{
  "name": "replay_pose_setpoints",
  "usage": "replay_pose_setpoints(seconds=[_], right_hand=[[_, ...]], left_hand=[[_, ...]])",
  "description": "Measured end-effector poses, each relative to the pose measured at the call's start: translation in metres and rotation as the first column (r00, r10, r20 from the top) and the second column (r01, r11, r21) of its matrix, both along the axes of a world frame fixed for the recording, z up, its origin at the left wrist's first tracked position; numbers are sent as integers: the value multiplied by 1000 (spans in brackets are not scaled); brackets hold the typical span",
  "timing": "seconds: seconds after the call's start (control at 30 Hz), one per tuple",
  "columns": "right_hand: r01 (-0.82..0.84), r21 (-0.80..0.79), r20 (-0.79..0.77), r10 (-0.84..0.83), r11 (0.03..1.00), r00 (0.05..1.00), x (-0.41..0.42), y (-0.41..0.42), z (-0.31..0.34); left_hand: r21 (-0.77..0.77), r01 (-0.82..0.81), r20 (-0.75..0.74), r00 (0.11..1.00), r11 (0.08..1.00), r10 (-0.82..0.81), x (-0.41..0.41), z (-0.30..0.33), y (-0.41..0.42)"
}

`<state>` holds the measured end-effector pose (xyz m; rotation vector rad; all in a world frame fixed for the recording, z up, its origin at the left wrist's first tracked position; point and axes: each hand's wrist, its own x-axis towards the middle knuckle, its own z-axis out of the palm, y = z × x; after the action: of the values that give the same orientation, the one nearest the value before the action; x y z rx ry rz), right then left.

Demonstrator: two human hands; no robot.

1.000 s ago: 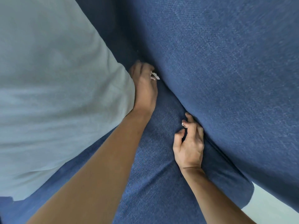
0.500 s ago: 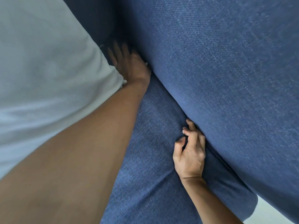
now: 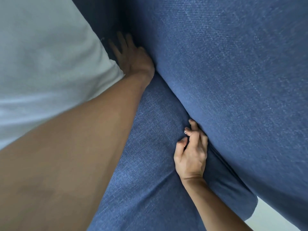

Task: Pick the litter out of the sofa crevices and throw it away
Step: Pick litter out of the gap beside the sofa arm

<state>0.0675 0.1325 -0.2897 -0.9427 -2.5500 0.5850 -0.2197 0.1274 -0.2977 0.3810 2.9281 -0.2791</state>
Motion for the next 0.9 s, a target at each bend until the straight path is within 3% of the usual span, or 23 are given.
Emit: replay_pose_setpoints(seconds=[0.13, 0.3, 0.47, 0.6, 0.67, 0.73, 0.83, 0.9], right_hand=[[-10, 18, 1, 10, 1000, 1000, -1, 0, -6], [-18, 27, -31, 19, 999, 999, 0, 1, -12], [1, -6, -51, -2, 1000, 999, -1, -2, -5], [27, -57, -62, -30, 998, 998, -4, -1, 2], [45, -79, -93, -52, 996, 994, -3, -1, 8], [46, -94, -128, -58, 995, 990, -1, 0, 15], [38, -145, -199, -67, 989, 978, 4, 1, 29], [61, -204, -213, -105, 977, 971, 9, 2, 39]], left_hand=[[41, 16, -29, 999, 999, -15, 5, -6, 0], [239, -30, -92, 994, 971, 53, 16, -21, -5], [342, 229, -255, 956, 911, -145, 69, -8, -12], [442, 292, -298, 940, 848, -169, 89, 6, -22], [574, 354, -357, 920, 738, -163, 102, 18, -29], [713, 338, -304, 938, 614, -164, 119, 31, -38], [610, 328, -260, 943, 722, -208, 145, 45, -49], [623, 297, -239, 953, 724, -185, 168, 54, -58]])
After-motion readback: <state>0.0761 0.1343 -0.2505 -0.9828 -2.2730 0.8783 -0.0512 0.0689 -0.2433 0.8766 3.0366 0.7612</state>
